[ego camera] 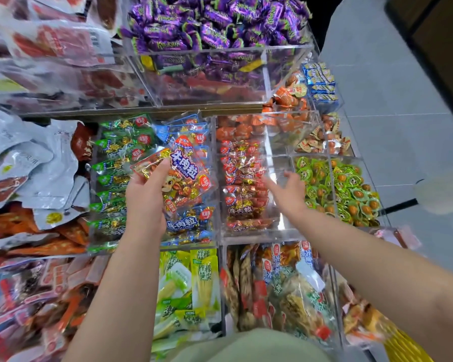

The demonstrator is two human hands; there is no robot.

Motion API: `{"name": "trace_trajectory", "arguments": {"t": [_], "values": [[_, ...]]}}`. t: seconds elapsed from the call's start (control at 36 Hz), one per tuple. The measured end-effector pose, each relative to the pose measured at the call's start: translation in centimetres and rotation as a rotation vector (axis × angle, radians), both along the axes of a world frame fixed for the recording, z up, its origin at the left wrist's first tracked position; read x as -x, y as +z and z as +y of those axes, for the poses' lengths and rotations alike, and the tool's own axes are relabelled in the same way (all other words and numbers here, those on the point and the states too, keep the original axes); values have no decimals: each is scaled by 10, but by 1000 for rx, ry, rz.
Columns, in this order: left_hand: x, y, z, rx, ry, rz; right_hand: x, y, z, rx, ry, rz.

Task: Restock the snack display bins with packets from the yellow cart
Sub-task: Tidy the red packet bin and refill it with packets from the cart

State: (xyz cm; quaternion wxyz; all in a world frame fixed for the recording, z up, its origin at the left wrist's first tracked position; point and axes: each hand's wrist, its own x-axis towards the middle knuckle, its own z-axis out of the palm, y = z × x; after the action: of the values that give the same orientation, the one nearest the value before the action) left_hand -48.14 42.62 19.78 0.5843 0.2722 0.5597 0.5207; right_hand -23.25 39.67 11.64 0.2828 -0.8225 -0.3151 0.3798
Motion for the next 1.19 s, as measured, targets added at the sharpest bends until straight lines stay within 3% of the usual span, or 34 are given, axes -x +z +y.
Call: {"name": "trace_trajectory", "arguments": {"t": [0.08,0.17,0.31,0.47,0.56,0.61,0.69,0.72,0.78,0.83,0.89,0.94,1.08,1.19], "values": [[0,1,1,18,18,-14,3,6,2,365,-293,657],[1,1,2,21,21,-8,14,-4,4,365,-305,974],[3,1,1,33,30,-7,30,-13,15,194,-315,1014],[-2,1,3,89,-48,-74,9,-15,5,220,-313,1097],[-9,2,3,129,-120,-157,1,-5,3,325,-305,1007],[-14,3,1,113,-163,-183,0,3,3,341,-262,747],[-21,5,-4,64,-205,-222,-5,15,1,-37,-221,348],[-23,5,-6,48,-220,-230,-6,24,0,-161,-151,341],[-31,7,-12,26,-294,-236,-4,42,-2,-253,64,506],[-41,8,-19,42,-399,-244,1,57,-4,-216,281,631],[-50,9,-23,68,-488,-223,2,65,-4,-167,416,585],[-54,10,-24,56,-550,-65,-5,68,-6,-161,448,534],[-27,12,-12,-208,-505,594,-34,72,-20,-213,440,274],[-14,1,-6,-302,-621,1036,-42,69,-33,-104,682,-4]]}}
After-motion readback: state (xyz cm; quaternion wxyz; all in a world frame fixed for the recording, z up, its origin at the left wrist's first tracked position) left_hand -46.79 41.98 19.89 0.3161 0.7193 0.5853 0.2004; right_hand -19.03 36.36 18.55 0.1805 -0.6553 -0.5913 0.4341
